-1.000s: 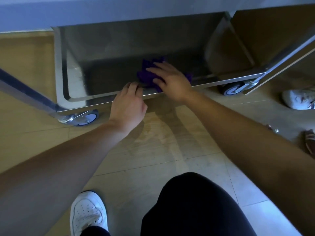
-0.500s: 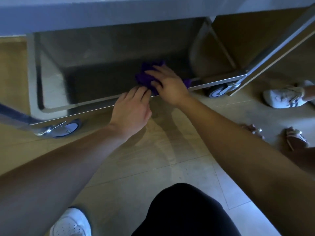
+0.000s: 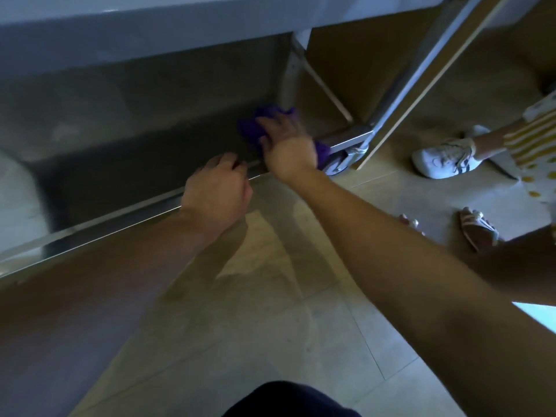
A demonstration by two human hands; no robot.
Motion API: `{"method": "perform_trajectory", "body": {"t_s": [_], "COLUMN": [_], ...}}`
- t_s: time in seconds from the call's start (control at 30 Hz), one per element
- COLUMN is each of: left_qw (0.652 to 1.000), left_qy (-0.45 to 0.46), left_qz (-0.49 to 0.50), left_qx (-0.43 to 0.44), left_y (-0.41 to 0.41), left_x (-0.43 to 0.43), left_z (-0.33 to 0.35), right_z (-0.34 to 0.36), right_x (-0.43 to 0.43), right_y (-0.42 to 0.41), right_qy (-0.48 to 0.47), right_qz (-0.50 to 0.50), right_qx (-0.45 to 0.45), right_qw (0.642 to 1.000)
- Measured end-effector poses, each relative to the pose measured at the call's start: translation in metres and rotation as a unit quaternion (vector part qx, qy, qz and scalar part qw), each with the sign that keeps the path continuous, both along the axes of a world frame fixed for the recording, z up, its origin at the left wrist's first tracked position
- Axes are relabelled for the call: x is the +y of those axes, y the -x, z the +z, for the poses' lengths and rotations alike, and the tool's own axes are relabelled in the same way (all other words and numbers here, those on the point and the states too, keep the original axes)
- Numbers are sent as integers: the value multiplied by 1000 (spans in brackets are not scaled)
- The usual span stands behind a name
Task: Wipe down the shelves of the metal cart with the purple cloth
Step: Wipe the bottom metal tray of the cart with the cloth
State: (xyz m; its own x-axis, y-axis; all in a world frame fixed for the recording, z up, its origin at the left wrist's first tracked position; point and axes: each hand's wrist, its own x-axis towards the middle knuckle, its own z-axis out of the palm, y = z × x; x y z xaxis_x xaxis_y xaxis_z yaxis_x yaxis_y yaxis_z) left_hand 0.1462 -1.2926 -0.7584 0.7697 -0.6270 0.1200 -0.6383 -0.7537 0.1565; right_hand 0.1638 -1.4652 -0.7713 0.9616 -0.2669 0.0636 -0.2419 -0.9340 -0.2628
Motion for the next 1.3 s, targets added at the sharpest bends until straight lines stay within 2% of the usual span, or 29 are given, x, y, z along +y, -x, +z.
{"method": "perform_trajectory", "body": {"t_s": [0.1, 0.17, 0.27, 0.37, 0.43, 0.5, 0.57, 0.67, 0.77, 0.83, 0.97, 1.07, 1.13, 1.23, 1.3], "left_qw": [1000, 1000, 1000, 999, 999, 999, 999, 999, 998, 997, 996, 996, 996, 997, 998], "left_qy": [-5, -5, 18, 33, 38, 40, 41, 34, 41, 64, 76, 72, 69, 59, 50], "left_qz": [-1, -15, -20, -18, -11, -1, 7, 0, -18, -25, -19, -13, -11, -15, -15], "left_qx": [-14, -12, -9, -13, -13, -13, -17, -41, -47, -44, -50, -54, -51, -49, -47], "left_y": [1, -4, -8, -8, -8, -8, -7, -5, -8, -10, -9, -8, -8, -7, -7], "left_x": [-2, 1, 4, 0, -3, -5, -5, -2, 0, 2, 1, 0, 0, 3, 6], "left_z": [-3, -5, -7, -12, -12, -12, -11, -11, -14, -19, -25, -23, -21, -17, -17], "right_z": [1, 2, -3, -2, 1, 4, 2, -4, -4, -4, 3, 7, 9, 6, 6], "right_x": [10, -12, -70, -117, -123, -101, -61, -8, -16, -45, -113, -101, -61, 8, 29], "right_y": [11, 11, 4, 2, -2, -11, -17, -17, -11, -9, -3, -12, -24, -31, -27], "right_qy": [-30, -35, -12, -14, -21, -4, 9, -13, -31, -13, -12, -6, 6, -6, -21], "right_qz": [148, 145, 32, -111, -170, -183, -103, 91, 148, 103, -92, -176, -138, 48, 118], "right_qx": [7, 2, -22, -9, 11, 18, 17, 24, 13, -10, 4, 35, 44, 48, 55], "right_qw": [988, 989, 999, 994, 985, 983, 994, 995, 988, 995, 996, 984, 989, 998, 991]}}
